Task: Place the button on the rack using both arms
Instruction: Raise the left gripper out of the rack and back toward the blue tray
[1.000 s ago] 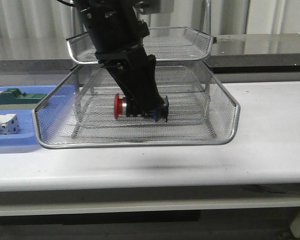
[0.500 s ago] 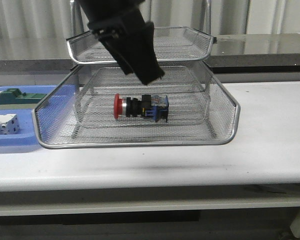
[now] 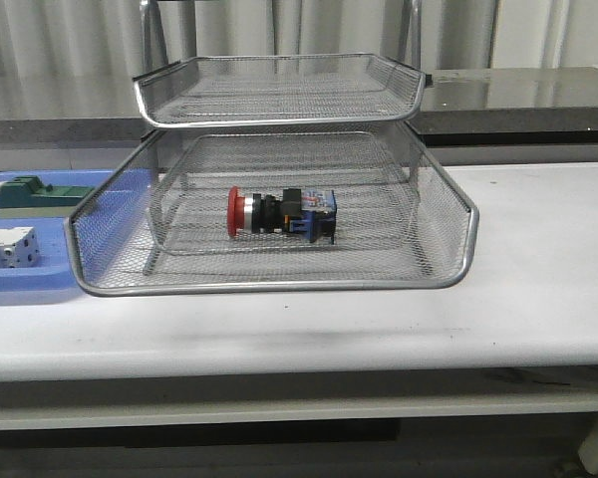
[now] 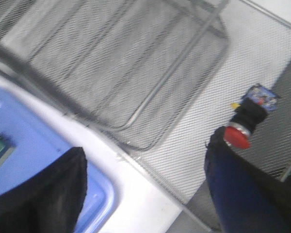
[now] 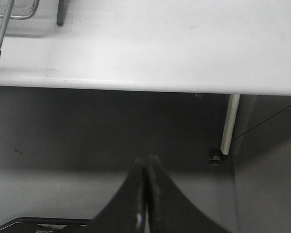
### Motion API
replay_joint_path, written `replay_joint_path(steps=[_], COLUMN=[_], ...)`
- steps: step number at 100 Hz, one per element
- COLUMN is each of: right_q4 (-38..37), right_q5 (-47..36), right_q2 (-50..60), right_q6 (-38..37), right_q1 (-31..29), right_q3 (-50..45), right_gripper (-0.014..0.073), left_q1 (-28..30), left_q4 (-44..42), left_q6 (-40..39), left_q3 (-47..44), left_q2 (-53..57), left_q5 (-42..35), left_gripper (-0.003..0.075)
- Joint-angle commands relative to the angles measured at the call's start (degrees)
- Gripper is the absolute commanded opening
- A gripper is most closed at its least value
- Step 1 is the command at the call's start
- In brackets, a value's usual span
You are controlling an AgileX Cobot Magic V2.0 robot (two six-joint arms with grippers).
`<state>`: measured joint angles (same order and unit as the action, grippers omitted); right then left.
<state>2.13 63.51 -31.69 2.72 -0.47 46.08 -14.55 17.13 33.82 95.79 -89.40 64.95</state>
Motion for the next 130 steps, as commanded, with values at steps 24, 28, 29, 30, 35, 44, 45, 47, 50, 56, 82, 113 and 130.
replay_joint_path(steps=[24, 28, 29, 30, 35, 44, 45, 47, 50, 56, 82, 113, 130], right_q4=[-0.53, -0.53, -0.53, -0.53, -0.53, -0.53, -0.53, -0.53, -0.53, -0.53, -0.53, -0.53, -0.53], right_q5=[-3.04, -3.04, -3.04, -3.04, -3.04, -3.04, -3.04, -3.04, -3.04, -3.04, -3.04, -3.04, -3.04], right_q2=[-0.15, -0.15, -0.15, -0.15, -0.15, -0.15, -0.15, -0.15, -0.15, -0.15, -0.15, -0.15, -0.15], right_q6=[0.26, 0.26, 0.26, 0.26, 0.26, 0.26, 0.26, 0.26, 0.26, 0.26, 0.26, 0.26, 0.26], right_q1=[0.21, 0.21, 0.21, 0.21, 0.21, 0.21, 0.21, 0.21, 0.21, 0.21, 0.21, 0.21, 0.21], right_q3=[2.09, 2.09, 2.09, 2.09, 2.09, 2.09, 2.09, 2.09, 2.09, 2.09, 2.09, 2.09, 2.09], right_gripper=[-0.0071, -0.0071, -0.0071, -0.0071, -0.0071, -0.0071, -0.0071, -0.0071, -0.0071, -0.0071, -0.0071, -0.0071, -0.0071], left_q1=[16.25, 17.82, 18.25, 18.25, 19.34, 19.78, 19.78, 19.78, 19.78, 19.78, 19.78, 19.78, 19.78], left_q4=[4.26, 5.60, 5.97, 6.12, 6.63, 6.74, 6.74, 6.74, 7.01, 7.84, 12.95, 18.67, 18.81], left_q6=[-2.13, -2.13, -2.13, -2.13, -2.13, -2.13, -2.13, -2.13, -2.13, -1.79, -1.79, -1.79, -1.79], left_q3=[-12.83, -15.14, -16.13, -16.63, -20.80, -28.09, -28.67, -30.45, -32.88, -37.81, -58.11, -68.84, -72.85], left_q2=[15.70, 17.95, 18.71, 19.08, 22.19, 26.92, 27.73, 28.92, 30.50, 33.75, 49.40, 65.35, 73.02], left_q5=[-14.95, -17.53, -18.42, -18.85, -22.11, -28.44, -29.48, -31.06, -33.25, -37.30, -48.73, -48.21, -48.45], left_gripper=[0.0491, 0.0491, 0.0491, 0.0491, 0.0491, 0.0491, 0.0491, 0.0491, 0.0491, 0.0491, 0.0491, 0.0491, 0.0491])
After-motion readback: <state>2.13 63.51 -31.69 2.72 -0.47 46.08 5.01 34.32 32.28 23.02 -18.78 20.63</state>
